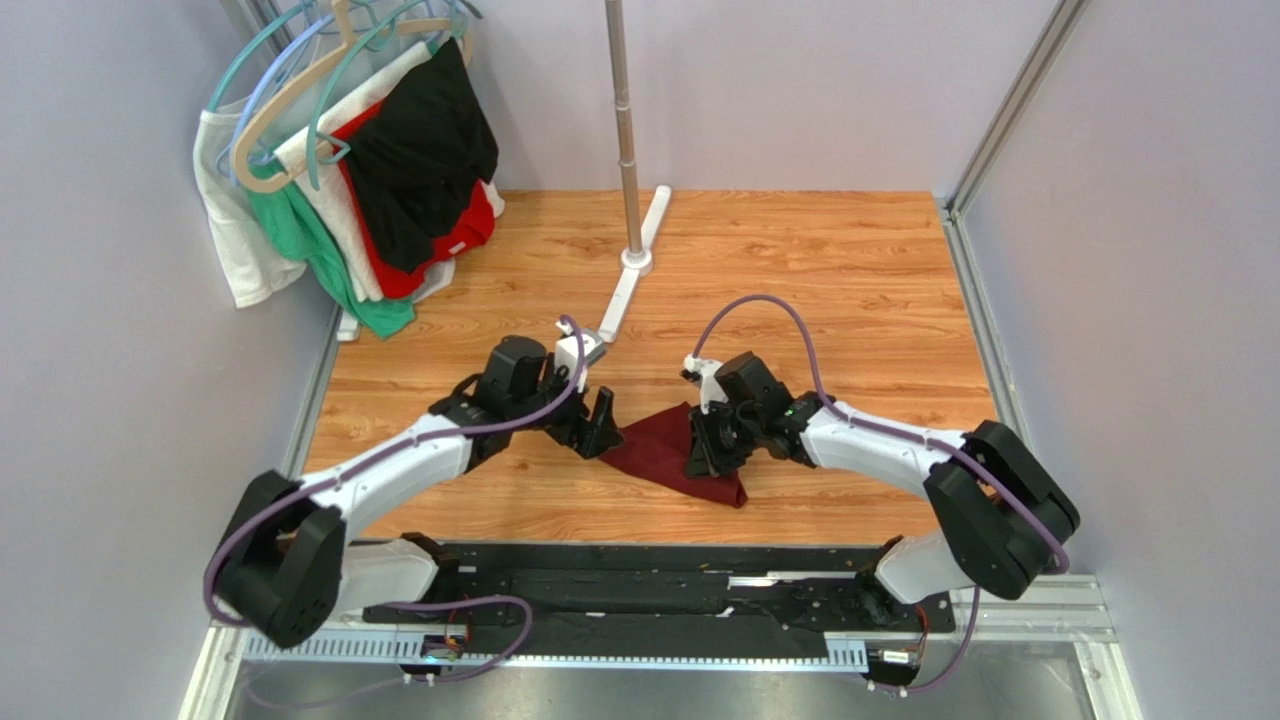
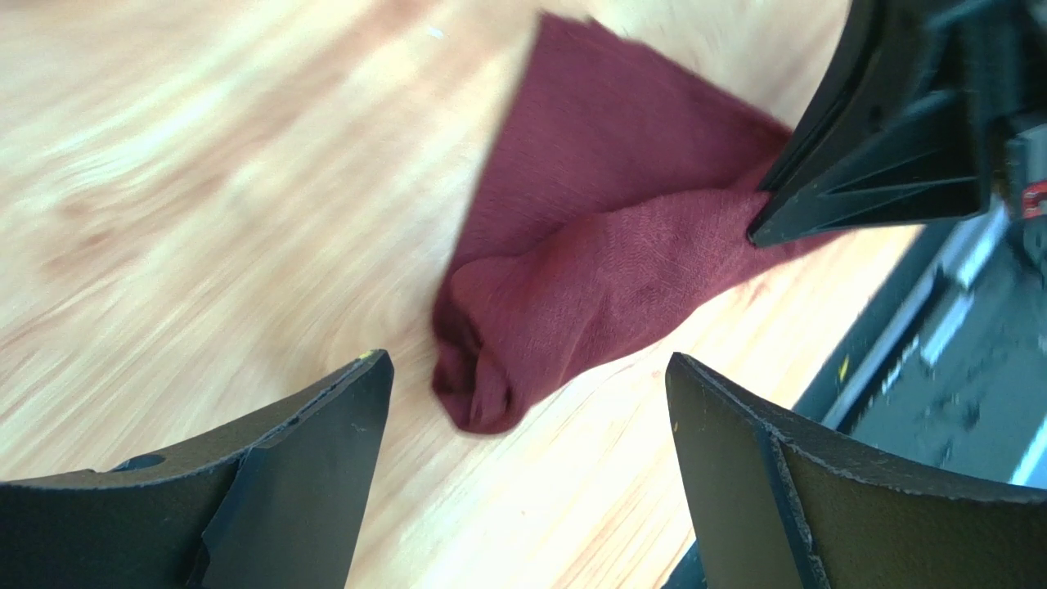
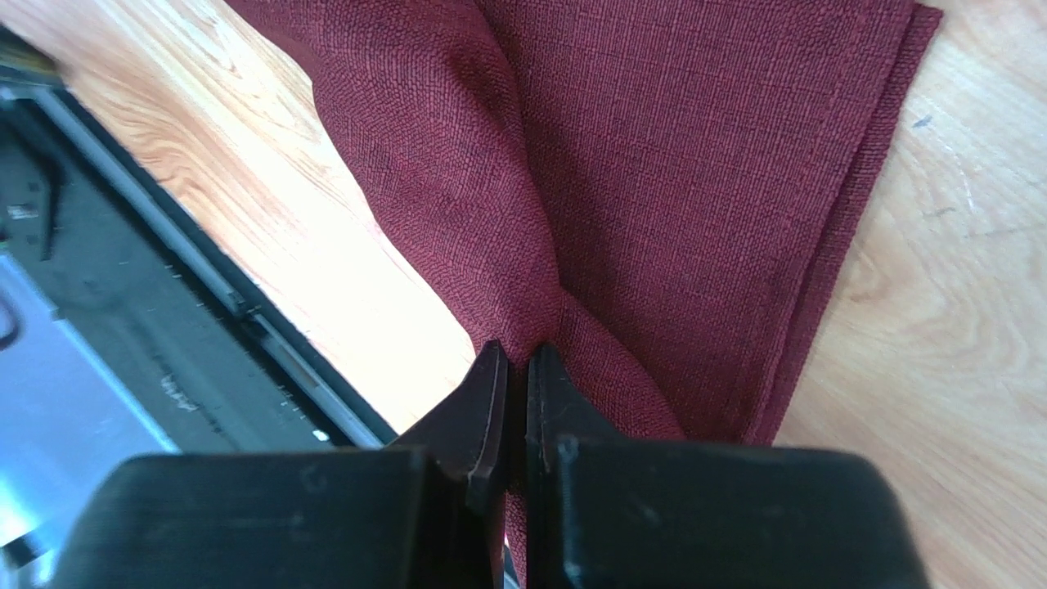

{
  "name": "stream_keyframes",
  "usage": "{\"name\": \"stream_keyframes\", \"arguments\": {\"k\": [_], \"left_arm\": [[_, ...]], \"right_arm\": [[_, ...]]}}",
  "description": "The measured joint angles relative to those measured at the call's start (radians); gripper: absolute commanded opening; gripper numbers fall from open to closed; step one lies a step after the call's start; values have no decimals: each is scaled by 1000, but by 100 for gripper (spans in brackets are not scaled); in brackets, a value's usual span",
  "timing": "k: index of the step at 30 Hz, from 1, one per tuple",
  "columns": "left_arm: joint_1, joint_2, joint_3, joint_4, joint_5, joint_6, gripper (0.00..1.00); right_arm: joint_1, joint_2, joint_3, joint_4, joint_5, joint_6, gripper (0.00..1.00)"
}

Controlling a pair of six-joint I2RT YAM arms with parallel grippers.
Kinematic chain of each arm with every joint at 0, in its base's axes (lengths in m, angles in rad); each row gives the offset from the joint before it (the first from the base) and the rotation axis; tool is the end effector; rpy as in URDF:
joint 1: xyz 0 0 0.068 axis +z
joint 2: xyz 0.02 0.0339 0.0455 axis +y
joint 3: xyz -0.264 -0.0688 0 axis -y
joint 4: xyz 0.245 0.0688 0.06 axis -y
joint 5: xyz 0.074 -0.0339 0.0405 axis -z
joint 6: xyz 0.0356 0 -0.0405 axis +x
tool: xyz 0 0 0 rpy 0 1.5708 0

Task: Fold the napkin, place the utensils inside, and roll it up
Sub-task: Roll the napkin at the center of the board.

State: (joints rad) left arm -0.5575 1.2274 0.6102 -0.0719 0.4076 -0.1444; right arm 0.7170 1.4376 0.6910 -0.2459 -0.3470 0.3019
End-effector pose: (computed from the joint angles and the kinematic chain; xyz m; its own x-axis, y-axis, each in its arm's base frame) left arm 0.2030 -0.1432 0.2014 -0.6412 0.2441 -0.7275 0.6599 0.6592 -0.3605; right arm 0.1912 0.1828 0.1628 -0.8281 -0.3509 -0.4372 -0.5361 0.7238 0.4344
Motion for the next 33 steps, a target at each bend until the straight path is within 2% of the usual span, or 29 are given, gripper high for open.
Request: {"name": "stream_keyframes", "arguments": {"k": [4, 6, 17, 23, 24, 26, 30, 33], "left_arm": [[0, -161, -90, 74, -68, -73, 88], [0, -184, -111, 102, -77, -97, 86], [0, 29, -115, 205, -84, -140, 67], [0, 119, -112, 296, -73, -152, 41], [0, 139, -108, 304, -72, -154, 32], [0, 181, -95, 311, -71, -160, 18], [-1, 259, -59, 312, -70, -167, 10], [1, 288, -32, 299, -79, -177, 9]], "right_arm": [[-48, 49, 27, -9, -87, -2, 0], [-70, 79, 44, -15, -130, -5, 0], [-201, 250, 126, -53, -376, -24, 0], [-222, 299, 146, -61, -441, -40, 0], [-226, 308, 149, -61, -451, -41, 0], [-233, 320, 152, -61, -467, -41, 0], [-243, 330, 154, -60, -478, -40, 1], [-252, 330, 154, -60, -473, -37, 14]]}}
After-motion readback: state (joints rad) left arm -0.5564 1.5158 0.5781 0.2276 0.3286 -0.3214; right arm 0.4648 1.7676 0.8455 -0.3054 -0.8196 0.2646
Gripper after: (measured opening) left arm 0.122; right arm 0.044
